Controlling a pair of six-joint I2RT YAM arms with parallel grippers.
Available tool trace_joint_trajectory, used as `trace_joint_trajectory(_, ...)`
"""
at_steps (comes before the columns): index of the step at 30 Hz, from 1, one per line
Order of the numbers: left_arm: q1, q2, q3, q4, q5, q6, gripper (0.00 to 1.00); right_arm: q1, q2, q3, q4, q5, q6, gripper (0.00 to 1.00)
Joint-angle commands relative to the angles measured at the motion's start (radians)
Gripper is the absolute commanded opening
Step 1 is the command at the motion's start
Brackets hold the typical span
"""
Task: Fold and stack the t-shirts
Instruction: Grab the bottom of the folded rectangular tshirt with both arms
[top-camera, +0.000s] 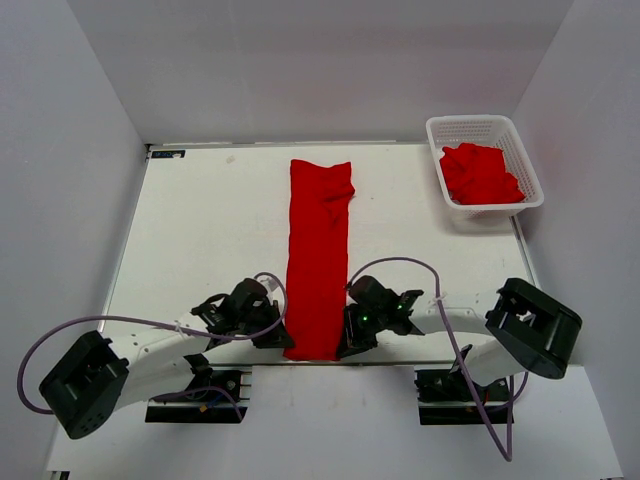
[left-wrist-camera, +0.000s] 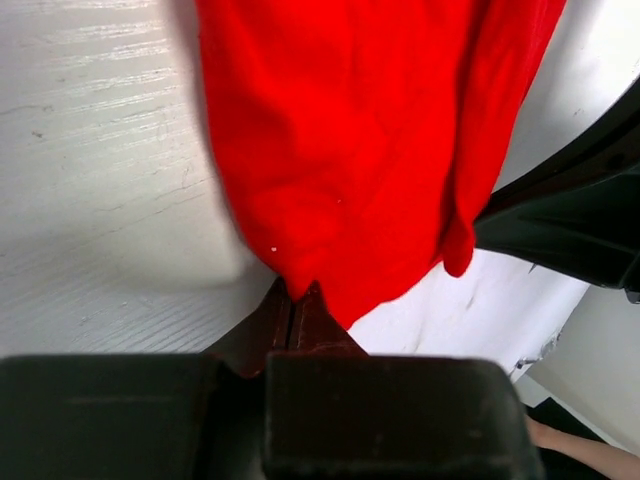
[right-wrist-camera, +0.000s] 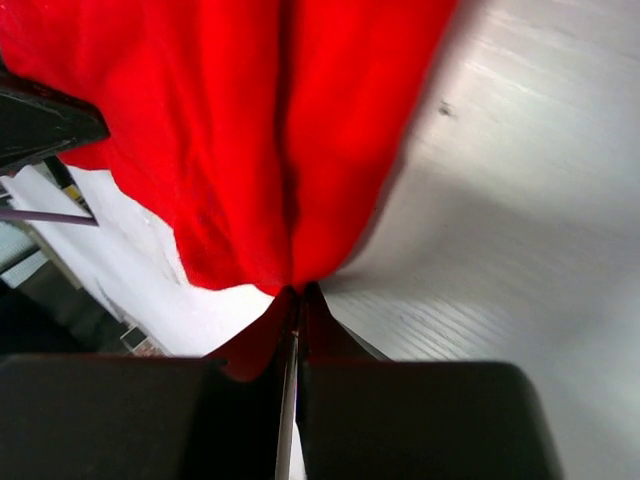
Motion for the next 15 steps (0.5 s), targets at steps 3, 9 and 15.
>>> trace_joint_trajectory(3,-0.007,-0.052,0.027,-0.091,-0.038,0.016,0.00,0.004,-0.076,-0.013,-0.114,0.107,-0.036,0.00)
trace_joint_trajectory(9,-0.007,-0.086,0.144,-0.212,-0.093,0.086,0.00,0.007,-0.142,0.081,-0.197,0.172,-0.085,0.00)
trace_joint_trajectory(15,0.009,0.001,0.369,-0.300,-0.200,0.203,0.00,0.000,-0.161,0.271,-0.346,0.291,-0.196,0.00)
